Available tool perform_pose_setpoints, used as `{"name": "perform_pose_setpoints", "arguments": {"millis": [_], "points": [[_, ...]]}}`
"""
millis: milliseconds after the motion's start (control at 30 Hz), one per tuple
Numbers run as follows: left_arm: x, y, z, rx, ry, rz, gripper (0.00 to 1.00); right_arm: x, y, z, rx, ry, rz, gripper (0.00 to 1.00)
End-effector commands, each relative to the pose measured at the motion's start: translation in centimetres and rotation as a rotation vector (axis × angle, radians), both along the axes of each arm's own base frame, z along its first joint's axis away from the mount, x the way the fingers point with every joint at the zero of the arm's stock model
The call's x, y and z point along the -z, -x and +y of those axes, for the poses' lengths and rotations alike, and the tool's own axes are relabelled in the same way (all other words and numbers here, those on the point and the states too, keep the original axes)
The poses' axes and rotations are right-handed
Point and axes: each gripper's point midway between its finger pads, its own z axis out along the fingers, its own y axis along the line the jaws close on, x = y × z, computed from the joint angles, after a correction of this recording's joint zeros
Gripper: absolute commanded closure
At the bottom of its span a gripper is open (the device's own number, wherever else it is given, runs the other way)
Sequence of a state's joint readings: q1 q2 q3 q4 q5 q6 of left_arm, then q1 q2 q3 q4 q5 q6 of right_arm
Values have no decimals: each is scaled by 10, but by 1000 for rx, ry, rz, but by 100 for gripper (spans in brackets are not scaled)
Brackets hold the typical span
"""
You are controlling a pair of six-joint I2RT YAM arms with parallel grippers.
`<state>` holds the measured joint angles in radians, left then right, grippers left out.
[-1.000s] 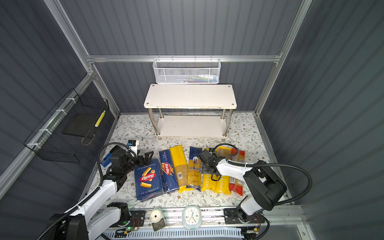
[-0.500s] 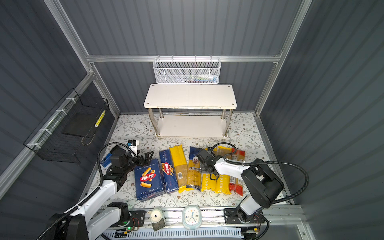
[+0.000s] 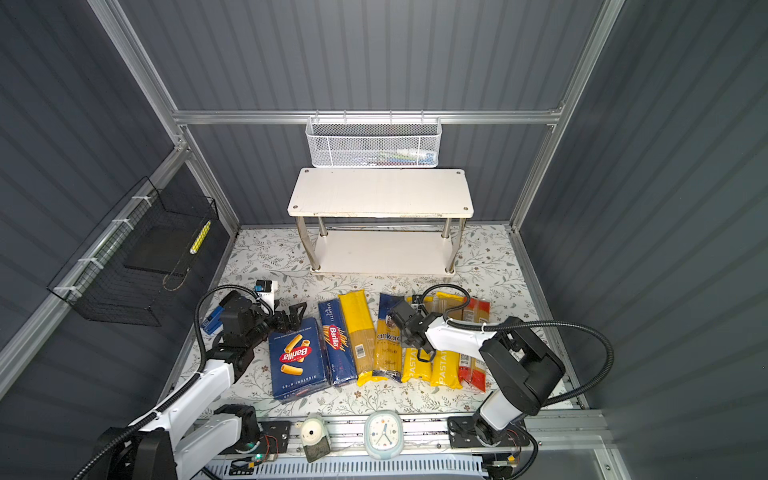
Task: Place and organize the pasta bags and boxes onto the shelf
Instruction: 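Close the right gripper on the yellow PASTATIME spaghetti bag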
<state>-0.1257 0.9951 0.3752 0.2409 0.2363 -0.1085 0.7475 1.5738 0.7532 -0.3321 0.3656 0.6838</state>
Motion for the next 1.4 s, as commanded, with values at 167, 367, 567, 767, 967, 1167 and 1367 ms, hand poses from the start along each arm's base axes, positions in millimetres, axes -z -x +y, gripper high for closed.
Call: {"name": "perform_pose_setpoints", "arguments": {"millis": [167, 367, 567, 767, 967, 1167, 1367], "points": [[-6, -4, -1, -3, -6, -17, 0, 8, 18, -27, 31, 105, 25, 41], [-5, -4, -1, -1, -6, -12, 0, 4, 16, -24, 44, 38, -34, 47], [-5, -5, -1, -1, -7, -9, 0, -9, 12, -21, 39, -20, -94, 55], [-2, -7, 0, -8, -10, 3, 0, -24, 7, -15, 26, -82, -159, 68], [-2, -10, -1, -8, -11, 12, 0, -30, 3, -10, 30, -150, -193, 77], [0, -11, -2, -3, -11, 23, 0, -42, -3, -3, 24, -206, -220, 81], [0, -10, -2, -4, -11, 18, 1, -61, -10, 2, 15, -270, -244, 87]]}}
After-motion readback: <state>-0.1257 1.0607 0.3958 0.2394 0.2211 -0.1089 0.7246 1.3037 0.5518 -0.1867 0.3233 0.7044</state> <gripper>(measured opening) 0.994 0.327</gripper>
